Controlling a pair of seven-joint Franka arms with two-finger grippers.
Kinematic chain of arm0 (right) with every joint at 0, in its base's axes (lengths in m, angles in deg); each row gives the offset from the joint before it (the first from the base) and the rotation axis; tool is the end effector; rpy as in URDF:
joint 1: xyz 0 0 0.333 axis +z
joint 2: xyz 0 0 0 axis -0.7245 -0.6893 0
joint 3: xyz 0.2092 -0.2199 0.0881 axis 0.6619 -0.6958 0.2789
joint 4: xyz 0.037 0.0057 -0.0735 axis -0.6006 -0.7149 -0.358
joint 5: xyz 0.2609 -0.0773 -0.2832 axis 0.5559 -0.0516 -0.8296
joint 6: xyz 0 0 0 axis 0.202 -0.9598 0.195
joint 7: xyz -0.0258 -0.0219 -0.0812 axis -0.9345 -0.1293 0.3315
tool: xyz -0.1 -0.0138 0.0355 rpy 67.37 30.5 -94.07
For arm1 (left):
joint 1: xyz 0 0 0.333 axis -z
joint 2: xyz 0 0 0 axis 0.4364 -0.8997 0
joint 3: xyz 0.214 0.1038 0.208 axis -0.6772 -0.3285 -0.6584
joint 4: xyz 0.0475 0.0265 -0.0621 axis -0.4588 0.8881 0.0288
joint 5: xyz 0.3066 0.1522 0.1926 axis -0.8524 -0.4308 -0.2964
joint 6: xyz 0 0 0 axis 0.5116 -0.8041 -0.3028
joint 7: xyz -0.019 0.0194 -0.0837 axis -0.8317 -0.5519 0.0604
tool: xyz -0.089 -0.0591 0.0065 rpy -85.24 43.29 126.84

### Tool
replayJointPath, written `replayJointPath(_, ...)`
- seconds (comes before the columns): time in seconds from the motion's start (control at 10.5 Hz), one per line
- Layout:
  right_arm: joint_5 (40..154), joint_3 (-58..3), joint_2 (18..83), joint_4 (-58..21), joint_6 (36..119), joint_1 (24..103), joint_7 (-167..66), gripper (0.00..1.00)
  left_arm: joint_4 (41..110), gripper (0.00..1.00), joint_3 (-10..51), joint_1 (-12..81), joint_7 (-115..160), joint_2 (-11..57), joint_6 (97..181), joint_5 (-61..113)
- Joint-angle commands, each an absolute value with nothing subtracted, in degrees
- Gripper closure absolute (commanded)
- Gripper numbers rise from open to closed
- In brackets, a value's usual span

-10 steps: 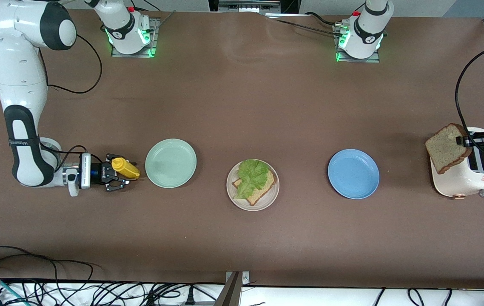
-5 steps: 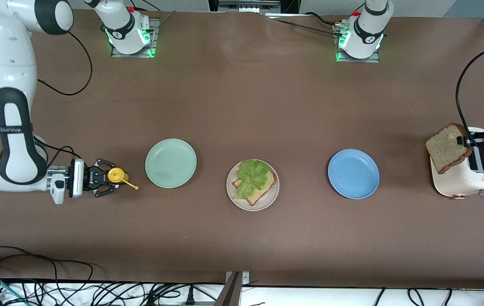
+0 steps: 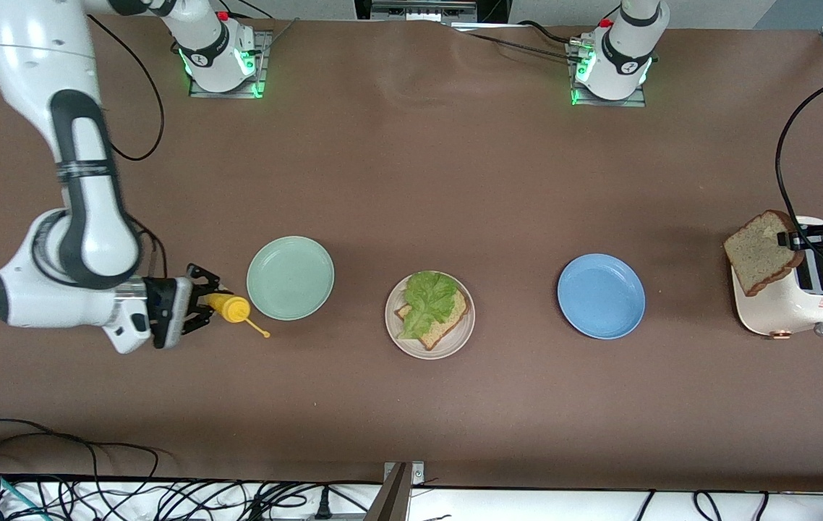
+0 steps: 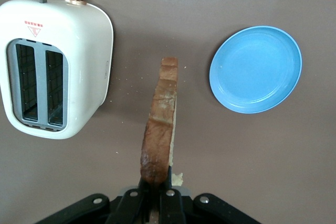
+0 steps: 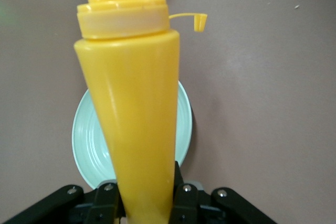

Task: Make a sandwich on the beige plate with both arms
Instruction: 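Lift the yellow bottle and carry it toward the beige plate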

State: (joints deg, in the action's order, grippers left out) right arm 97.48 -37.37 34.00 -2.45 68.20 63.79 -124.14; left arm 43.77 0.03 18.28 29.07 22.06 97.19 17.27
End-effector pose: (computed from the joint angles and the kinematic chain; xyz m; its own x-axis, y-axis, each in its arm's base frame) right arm 0.6919 0.1035 0.2788 0.4143 0.8555 0.3107 0.8882 -0.3055 -0.3432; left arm 0.6451 0.1042 0.5004 0.9321 0.1577 -0.3261 0.1643 -0.9864 -0.0073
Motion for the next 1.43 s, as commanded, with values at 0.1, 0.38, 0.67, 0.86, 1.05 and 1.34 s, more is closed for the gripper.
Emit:
replayJointPath(0.1,85.7,-45.1,34.3,1.0,67.8,80.3,-104.8,1.0,44.4,1.0,0.3,18.3,28.9,23.0,96.8,16.1)
replayJointPath(0.38,75.0,-45.6,30.8,6.1,62.9,89.2,-90.0,1.0,44.3,1.0,0.3,18.3,28.9,23.0,96.8,16.1)
replayJointPath(0.67,66.8,-49.5,26.3,13.1,54.2,97.5,-84.3,1.0,44.3,1.0,0.3,18.3,29.0,23.2,96.8,16.1)
replayJointPath(0.86,65.7,-54.0,20.3,21.1,47.7,101.7,-84.4,1.0,44.3,1.0,0.3,18.3,28.9,23.2,96.8,16.1)
replayJointPath(1.05,64.8,-55.7,16.7,24.7,47.2,103.7,-84.6,1.0,44.3,1.0,0.3,18.5,28.9,23.2,96.8,16.1)
replayJointPath(1.34,63.1,-56.2,12.2,29.1,49.3,104.8,-85.0,1.0,44.4,1.0,0.3,18.6,28.9,23.2,96.8,16.1)
